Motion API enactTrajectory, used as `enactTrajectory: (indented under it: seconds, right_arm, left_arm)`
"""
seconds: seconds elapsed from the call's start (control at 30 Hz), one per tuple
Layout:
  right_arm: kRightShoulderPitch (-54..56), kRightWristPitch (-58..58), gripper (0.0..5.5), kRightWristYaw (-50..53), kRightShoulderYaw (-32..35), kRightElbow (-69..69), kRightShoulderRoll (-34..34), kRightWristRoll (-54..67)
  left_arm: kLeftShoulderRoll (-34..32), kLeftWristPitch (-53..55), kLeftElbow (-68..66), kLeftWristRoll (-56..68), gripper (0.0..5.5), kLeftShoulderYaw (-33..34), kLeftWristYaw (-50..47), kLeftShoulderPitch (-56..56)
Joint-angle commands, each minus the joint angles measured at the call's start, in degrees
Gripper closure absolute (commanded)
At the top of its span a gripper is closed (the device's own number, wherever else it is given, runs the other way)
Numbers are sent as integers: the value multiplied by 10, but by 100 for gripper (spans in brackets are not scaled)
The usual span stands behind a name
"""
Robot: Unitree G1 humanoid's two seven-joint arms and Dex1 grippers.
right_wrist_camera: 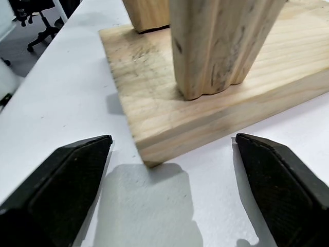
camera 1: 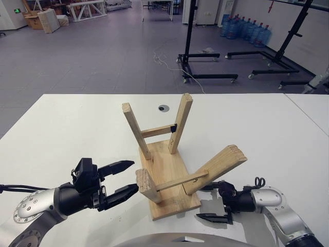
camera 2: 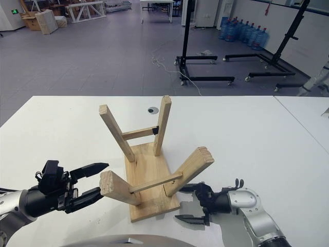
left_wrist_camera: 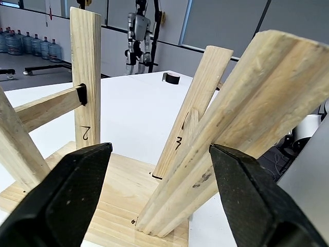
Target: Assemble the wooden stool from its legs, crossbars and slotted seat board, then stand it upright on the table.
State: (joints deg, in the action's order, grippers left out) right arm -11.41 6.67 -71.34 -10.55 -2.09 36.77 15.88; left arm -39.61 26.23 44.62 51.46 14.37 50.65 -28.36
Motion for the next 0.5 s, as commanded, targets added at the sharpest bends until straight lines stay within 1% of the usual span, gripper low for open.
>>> enactTrajectory:
  seconds: [0.03,0.1,0.23,0.37,0.5]
  right_arm:
    - [0,-29,105,28,3,-24,-12,-1]
    - [2,-34,105,28,9,-33,-5,3]
    - [-4,-23,105,-1,19,-44,34,-2]
    - [-5,-25,105,12,14,-28,31,-7]
    - [-5,-44,105,27,7,-4,28,-8]
  left_arm:
    - [-14,13,9,11,204,3,-3,7]
    - [-16,15,10,12,204,5,-3,6]
    - [-10,14,31,19,204,13,-20,-16]
    - [0,14,59,24,204,8,-43,-41]
    - [-1,18,67,31,204,7,-58,-42]
